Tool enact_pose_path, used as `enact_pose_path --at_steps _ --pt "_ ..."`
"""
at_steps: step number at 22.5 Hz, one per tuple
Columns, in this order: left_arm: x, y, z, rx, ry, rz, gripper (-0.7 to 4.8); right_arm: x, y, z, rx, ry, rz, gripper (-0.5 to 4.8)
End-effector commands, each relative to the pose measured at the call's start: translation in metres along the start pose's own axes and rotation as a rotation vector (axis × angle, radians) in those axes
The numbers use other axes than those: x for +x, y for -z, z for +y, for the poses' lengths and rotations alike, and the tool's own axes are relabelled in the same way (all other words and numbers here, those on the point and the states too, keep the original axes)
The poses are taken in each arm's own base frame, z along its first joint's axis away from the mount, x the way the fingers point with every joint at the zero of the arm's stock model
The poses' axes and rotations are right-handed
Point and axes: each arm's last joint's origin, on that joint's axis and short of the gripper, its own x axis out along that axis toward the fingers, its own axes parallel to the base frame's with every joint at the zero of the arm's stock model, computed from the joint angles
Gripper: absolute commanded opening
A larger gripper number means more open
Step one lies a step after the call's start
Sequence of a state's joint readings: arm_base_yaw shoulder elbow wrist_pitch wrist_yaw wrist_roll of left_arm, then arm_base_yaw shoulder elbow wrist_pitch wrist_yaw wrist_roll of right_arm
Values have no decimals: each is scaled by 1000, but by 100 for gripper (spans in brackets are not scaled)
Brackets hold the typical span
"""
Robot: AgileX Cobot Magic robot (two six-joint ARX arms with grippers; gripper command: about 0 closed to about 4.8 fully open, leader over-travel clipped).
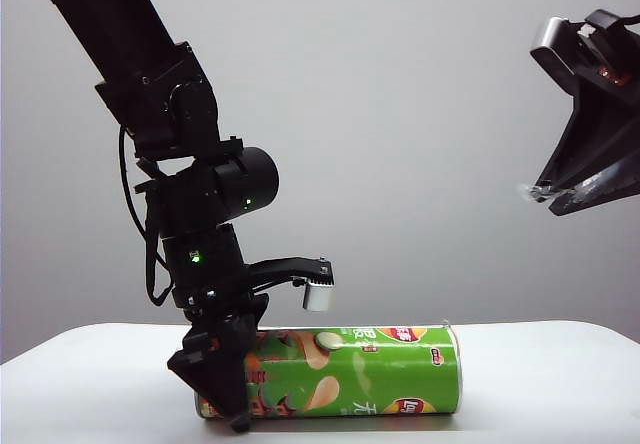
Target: Pick up the green tub of chips from the desk, pull out the transparent container with the chips inside partially, and then place the chips back on the desk.
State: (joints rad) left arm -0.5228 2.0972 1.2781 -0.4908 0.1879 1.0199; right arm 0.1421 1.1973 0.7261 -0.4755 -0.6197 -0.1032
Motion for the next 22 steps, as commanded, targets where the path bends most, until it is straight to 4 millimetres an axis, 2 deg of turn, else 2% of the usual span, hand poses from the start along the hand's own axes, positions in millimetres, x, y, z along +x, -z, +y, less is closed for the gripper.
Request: enact_pose_path --at_steps 1,3,6,8,11,16,18,22 --pt "-17 -6 3 11 -54 -10 233 -1 -4 -1 -22 36 -28 117" --pt "-27 -8 3 7 -76 -16 233 -1 -6 -2 -4 84 -40 117" --pt "-53 -12 1 11 -106 -35 233 -5 -14 -7 81 111 -128 117" --pt "-78 -16 -3 22 -135 -52 233 -12 -23 -11 137 -31 -228 117" --pt "-101 -20 -6 32 -169 -95 233 -20 -26 -17 182 -92 -276 117" --pt "-154 -29 -18 87 -205 -304 233 -36 -27 -34 278 -269 -328 117" --pt "-160 -30 -20 93 -218 -317 233 -39 -28 -34 289 -317 -330 117" --pt "-159 -28 -22 87 -194 -296 233 -42 -33 -32 277 -410 -342 117"
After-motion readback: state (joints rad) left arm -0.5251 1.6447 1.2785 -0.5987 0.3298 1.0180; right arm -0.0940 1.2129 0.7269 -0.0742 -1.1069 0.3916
